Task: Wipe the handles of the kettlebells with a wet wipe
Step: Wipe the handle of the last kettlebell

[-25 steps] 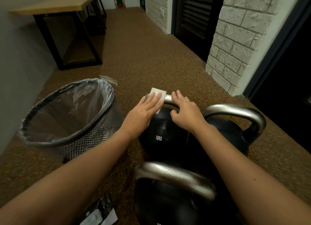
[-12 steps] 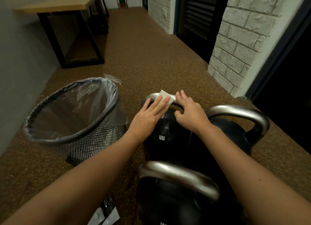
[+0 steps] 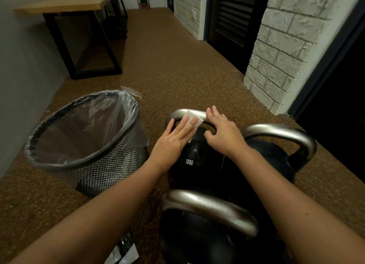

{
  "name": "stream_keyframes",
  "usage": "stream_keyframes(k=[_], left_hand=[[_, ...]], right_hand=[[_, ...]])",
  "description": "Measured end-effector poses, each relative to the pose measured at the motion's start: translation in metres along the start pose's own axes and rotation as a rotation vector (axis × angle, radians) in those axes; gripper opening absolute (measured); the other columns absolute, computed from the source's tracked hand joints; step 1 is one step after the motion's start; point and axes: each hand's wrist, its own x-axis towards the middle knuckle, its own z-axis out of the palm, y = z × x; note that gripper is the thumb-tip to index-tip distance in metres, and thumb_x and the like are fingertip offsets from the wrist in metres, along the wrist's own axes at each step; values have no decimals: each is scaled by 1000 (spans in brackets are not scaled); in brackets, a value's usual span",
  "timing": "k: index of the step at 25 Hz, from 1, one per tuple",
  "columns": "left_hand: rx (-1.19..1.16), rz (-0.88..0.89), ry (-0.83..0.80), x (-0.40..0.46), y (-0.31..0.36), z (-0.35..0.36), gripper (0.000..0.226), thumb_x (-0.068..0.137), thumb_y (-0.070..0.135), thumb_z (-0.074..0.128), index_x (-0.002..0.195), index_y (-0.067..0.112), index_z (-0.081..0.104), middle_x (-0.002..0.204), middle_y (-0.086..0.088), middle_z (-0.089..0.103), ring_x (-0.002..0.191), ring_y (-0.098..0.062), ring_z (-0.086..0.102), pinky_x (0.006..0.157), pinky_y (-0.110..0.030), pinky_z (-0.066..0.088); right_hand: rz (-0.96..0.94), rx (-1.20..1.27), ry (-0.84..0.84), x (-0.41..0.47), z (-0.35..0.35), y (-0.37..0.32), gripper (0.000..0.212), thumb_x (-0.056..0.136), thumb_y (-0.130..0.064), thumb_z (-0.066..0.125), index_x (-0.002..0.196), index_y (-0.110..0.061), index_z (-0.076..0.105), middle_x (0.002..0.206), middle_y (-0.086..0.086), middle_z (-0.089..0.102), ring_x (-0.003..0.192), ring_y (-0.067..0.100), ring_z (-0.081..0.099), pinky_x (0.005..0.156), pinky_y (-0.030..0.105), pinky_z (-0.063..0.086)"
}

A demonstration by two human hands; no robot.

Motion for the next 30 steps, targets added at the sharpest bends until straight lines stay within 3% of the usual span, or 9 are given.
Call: stream_keyframes(k=[4, 8, 12, 16, 19, 26, 30], left_hand=[[-51, -18, 21, -15, -5, 0, 70, 77, 0, 65, 140, 12, 37, 150, -9, 29, 139, -27, 24, 110, -51, 20], [-178, -120, 110, -1, -8, -14, 51, 89, 12, 48, 140, 13, 39, 149, -8, 33, 139, -22, 24, 113, -47, 17], [-219, -115, 117, 18, -13, -19, 47, 87, 9, 45, 134, 9, 46, 143, -10, 43, 135, -26, 34, 112, -44, 16], [-531, -443, 226, 39, -17, -40, 39, 92, 2, 43, 129, 11, 52, 138, -7, 49, 132, -20, 39, 113, -35, 23], [-529, -569, 275, 57, -31, -51, 33, 94, 6, 45, 123, 12, 56, 127, -8, 59, 125, -22, 49, 107, -40, 36], [-463, -278, -6, 58, -24, -34, 38, 86, 1, 49, 121, 13, 58, 119, -6, 64, 108, -22, 60, 92, -34, 45], [-648, -465, -133, 61, -47, -35, 22, 93, 12, 45, 104, 19, 64, 97, -3, 66, 90, -15, 59, 79, -29, 45]], right_hand=[[-1, -11, 3, 1, 1, 1, 67, 90, -20, 47, 149, -24, 16, 158, -3, 7, 145, 29, 11, 114, 37, 17], [-7, -14, 15, 2, 3, 3, 68, 89, -21, 48, 149, -23, 16, 158, -2, 7, 145, 30, 11, 114, 38, 18], [-8, -12, 16, 2, 4, 3, 68, 89, -21, 48, 149, -24, 16, 158, -2, 6, 145, 29, 10, 114, 39, 18], [-14, 4, 20, 1, 4, 3, 69, 89, -20, 48, 149, -25, 15, 158, -4, 5, 145, 29, 9, 114, 38, 18], [-14, 16, 23, 1, 5, 4, 69, 89, -20, 49, 149, -25, 15, 158, -4, 5, 145, 30, 9, 115, 39, 17], [-7, 14, 16, -1, 3, 2, 70, 89, -20, 50, 149, -25, 14, 158, -3, 4, 145, 31, 9, 115, 38, 16], [-9, 7, 9, -2, 3, 2, 70, 89, -21, 49, 150, -25, 14, 159, -4, 4, 145, 30, 9, 115, 39, 17]])
